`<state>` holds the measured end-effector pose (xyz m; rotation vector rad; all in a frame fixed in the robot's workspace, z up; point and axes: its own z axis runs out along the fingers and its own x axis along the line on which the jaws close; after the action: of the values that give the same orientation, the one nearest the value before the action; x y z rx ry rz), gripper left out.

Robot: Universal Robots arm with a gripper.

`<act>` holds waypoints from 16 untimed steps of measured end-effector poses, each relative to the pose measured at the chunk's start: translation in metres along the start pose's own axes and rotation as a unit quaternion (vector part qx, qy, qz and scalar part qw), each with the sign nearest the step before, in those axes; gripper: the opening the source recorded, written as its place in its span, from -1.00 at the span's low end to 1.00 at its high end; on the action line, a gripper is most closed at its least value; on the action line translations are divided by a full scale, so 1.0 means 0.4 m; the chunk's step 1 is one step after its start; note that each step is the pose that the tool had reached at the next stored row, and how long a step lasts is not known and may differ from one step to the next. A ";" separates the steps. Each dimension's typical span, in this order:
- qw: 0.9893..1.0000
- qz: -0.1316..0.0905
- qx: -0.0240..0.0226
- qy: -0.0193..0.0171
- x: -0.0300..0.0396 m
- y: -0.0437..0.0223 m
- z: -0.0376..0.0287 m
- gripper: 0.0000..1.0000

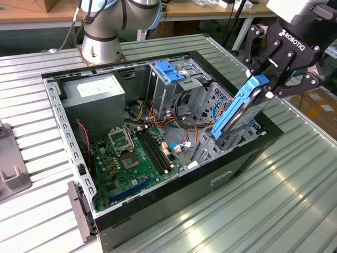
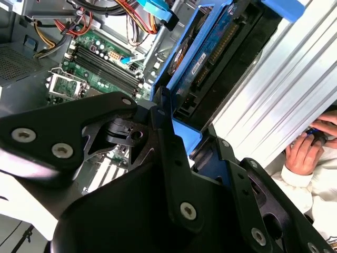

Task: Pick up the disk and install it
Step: 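Pick up the disk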

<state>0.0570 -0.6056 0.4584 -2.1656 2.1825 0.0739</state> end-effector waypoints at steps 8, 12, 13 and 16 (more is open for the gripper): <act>1.000 0.000 0.000 0.000 -0.021 0.000 0.012 -0.26; 1.000 0.000 0.000 0.001 -0.021 0.000 0.021 -0.26; 1.000 0.000 0.000 0.002 -0.021 0.000 0.024 -0.26; 1.000 0.000 0.000 0.002 -0.021 0.000 0.030 -0.26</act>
<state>0.0571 -0.5963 0.4470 -2.1675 2.1846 0.0697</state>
